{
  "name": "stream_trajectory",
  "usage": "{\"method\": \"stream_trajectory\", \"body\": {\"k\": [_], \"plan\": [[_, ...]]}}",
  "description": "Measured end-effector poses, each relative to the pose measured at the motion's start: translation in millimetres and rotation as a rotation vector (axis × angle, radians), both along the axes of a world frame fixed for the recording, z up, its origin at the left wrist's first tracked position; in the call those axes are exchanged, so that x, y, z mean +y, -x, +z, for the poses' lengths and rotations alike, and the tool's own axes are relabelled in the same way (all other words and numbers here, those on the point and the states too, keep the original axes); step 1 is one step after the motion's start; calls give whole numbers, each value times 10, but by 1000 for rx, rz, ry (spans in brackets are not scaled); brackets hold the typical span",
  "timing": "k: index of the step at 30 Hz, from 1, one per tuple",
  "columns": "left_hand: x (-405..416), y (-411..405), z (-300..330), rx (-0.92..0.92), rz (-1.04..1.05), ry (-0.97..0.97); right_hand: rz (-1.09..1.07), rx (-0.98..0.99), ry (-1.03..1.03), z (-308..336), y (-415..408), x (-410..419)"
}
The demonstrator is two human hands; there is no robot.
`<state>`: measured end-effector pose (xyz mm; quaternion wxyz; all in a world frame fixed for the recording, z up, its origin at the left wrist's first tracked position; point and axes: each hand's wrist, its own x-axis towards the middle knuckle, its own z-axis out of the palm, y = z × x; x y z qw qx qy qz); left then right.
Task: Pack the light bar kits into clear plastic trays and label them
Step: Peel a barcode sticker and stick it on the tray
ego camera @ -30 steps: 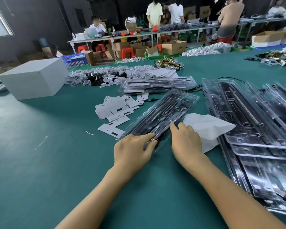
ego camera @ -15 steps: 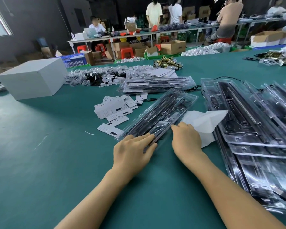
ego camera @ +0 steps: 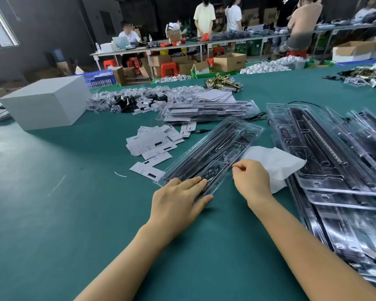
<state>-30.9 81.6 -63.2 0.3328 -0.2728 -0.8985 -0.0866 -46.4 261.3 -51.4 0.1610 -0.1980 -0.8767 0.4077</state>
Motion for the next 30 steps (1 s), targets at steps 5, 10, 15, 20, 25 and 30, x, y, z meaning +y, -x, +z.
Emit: {"method": "stream_trajectory", "body": {"k": [5, 10, 15, 20, 25, 30], "plan": [[4, 2, -9, 16, -17, -31, -50, 96, 324, 115, -2, 27], [8, 16, -21, 47, -21, -4, 102, 231, 400, 512, 13, -48], [6, -3, -4, 16, -47, -17, 471, 30, -83, 722, 395, -559], [2, -2, 39, 24, -62, -59, 704, -119, -356, 506, 791, -1245], [-18, 48, 83, 116, -46, 27, 745, -256, -547, 238, 948, -1580], [-1, 43, 82, 113, -62, -32, 742, -321, -481, 239, 1047, -1570]]}}
